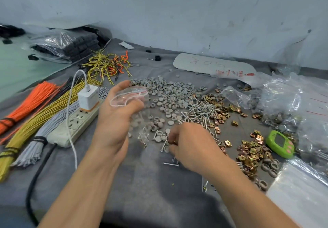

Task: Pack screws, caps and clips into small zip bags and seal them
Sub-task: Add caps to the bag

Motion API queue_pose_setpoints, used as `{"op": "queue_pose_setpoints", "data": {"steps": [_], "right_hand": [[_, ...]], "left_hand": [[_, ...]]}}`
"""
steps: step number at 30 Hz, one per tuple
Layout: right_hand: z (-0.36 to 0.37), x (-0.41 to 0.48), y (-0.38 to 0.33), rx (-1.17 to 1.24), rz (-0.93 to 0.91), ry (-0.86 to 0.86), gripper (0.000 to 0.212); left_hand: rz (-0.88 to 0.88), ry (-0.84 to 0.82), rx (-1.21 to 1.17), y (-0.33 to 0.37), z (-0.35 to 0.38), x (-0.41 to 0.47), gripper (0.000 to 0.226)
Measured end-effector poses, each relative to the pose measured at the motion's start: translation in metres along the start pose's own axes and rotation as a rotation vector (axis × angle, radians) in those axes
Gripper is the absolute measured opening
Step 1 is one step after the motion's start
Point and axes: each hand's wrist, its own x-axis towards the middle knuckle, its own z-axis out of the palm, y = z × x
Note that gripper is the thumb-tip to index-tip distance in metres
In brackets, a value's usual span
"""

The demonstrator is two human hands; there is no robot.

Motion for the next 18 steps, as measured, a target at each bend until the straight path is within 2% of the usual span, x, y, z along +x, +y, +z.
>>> {"op": "queue_pose_setpoints", "data": {"steps": [3,5,8,11,13,16,18], "right_hand": [[0.0,-0.002,-0.006,-0.112,-0.029,0.05,0.007],[0.0,-0.004,-0.01,-0.171,-0.069,0.064,0.007],[-0.001,-0.007,-0.013,-0.223,-0.129,0.073,0.009],[-0.001,-0.009,-0.011,-0.223,-0.166,0.087,0.006],[-0.002,-0.009,-0.006,-0.146,-0.13,0.121,0.003],[-0.008,-0.006,0.007,0.181,0.01,0.249,0.011],[-0.013,-0.003,0.015,0.398,0.059,0.383,0.012]], "left_hand": [[0.027,0.008,-0.014,0.002,-0.007,0.004,0.054],[0.07,0.019,0.076,0.002,-0.009,0.003,0.061],[0.17,0.023,0.359,-0.001,-0.01,-0.002,0.069],[0.256,-0.07,0.645,-0.007,-0.004,-0.01,0.074],[0.282,-0.158,0.843,-0.014,0.005,-0.014,0.078],[0.203,-0.315,1.071,-0.024,0.019,-0.02,0.078],[0.147,-0.361,1.159,-0.027,0.024,-0.021,0.083]]}}
